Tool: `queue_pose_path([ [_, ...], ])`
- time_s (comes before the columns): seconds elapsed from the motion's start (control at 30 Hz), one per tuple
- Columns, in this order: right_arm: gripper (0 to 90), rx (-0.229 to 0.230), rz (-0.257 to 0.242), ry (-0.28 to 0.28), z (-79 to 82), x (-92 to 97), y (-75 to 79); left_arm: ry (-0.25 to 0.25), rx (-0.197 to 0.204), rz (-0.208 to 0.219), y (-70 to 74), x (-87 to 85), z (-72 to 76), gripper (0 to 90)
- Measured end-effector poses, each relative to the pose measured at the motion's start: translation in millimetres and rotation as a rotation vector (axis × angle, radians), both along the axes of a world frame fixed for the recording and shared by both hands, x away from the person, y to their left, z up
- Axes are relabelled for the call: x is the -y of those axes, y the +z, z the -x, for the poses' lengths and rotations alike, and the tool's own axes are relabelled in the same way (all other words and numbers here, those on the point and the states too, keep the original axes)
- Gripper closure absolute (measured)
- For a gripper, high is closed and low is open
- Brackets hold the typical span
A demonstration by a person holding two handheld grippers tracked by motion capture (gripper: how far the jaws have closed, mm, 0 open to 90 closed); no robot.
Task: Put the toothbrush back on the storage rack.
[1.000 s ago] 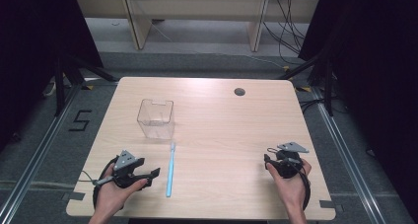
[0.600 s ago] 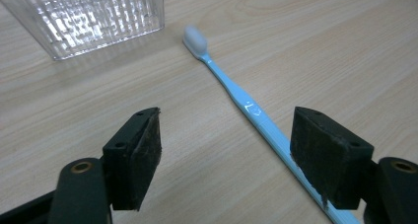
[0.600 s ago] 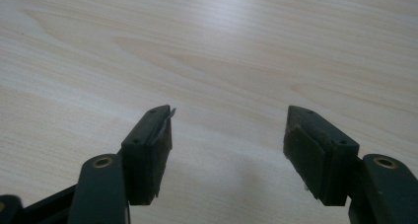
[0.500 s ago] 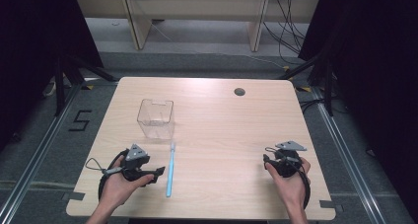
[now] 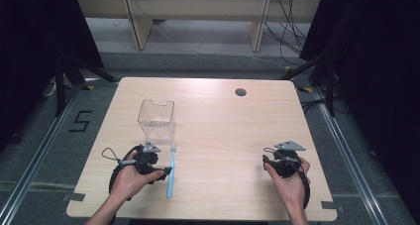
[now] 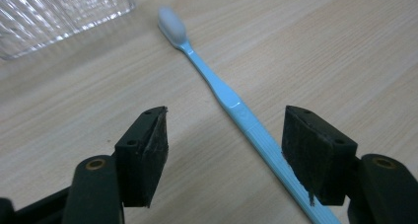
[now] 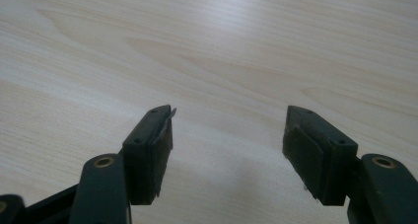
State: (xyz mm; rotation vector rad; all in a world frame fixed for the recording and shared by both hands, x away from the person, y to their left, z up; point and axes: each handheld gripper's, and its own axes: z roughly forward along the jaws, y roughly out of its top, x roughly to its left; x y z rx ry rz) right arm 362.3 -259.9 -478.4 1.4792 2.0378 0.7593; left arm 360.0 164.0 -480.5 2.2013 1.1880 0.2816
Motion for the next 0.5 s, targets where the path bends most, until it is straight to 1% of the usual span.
queue_pose_path([
  [0.03, 36.8, 0.017, -0.003, 0.001, -0.6, 0.3, -0.9, -0.01, -0.014, -0.015, -0.1, 0.6, -0.7, 35.1],
  [0.1, 36.8, 0.007, -0.002, -0.004, 0.1, 0.8, 0.4, -0.009, -0.036, -0.014, -1.0, 3.1, -1.4, 36.5],
  [0.13, 36.8, 0.008, -0.002, -0.01, 0.4, 0.8, 0.7, 0.003, -0.036, -0.011, -1.9, 5.0, -1.0, 36.9],
  [0.17, 36.8, 0.006, 0.002, -0.014, 0.6, 0.9, 1.3, -0.006, -0.052, -0.019, -1.7, 5.3, -1.9, 37.2],
  [0.2, 36.8, 0.006, 0.001, -0.015, 0.5, 1.0, 1.3, -0.003, -0.059, -0.02, -2.0, 6.5, -2.2, 38.0],
  [0.3, 36.8, 0.006, 0.002, -0.01, 0.4, 1.3, 1.3, 0.007, -0.065, -0.029, -3.3, 10.3, -2.6, 39.4],
  [0.33, 36.8, 0.006, 0.0, -0.008, 0.2, 1.3, 1.0, -0.003, -0.082, -0.039, -2.8, 10.6, -3.5, 40.1],
  [0.37, 36.8, 0.004, 0.0, -0.007, 0.4, 1.6, 1.3, 0.01, -0.084, -0.039, -3.9, 12.1, -3.3, 40.9],
  [0.43, 36.8, -0.003, -0.008, -0.011, 0.6, 1.3, 1.6, 0.012, -0.118, -0.055, -3.5, 13.6, -4.0, 41.5],
  [0.47, 36.8, 0.001, -0.004, -0.007, 0.5, 1.7, 1.8, 0.025, -0.106, -0.057, -4.3, 14.9, -3.9, 42.2],
  [0.5, 36.8, 0.007, -0.002, -0.014, 0.5, 1.4, 1.9, 0.029, -0.114, -0.058, -4.1, 15.6, -4.3, 43.1],
])
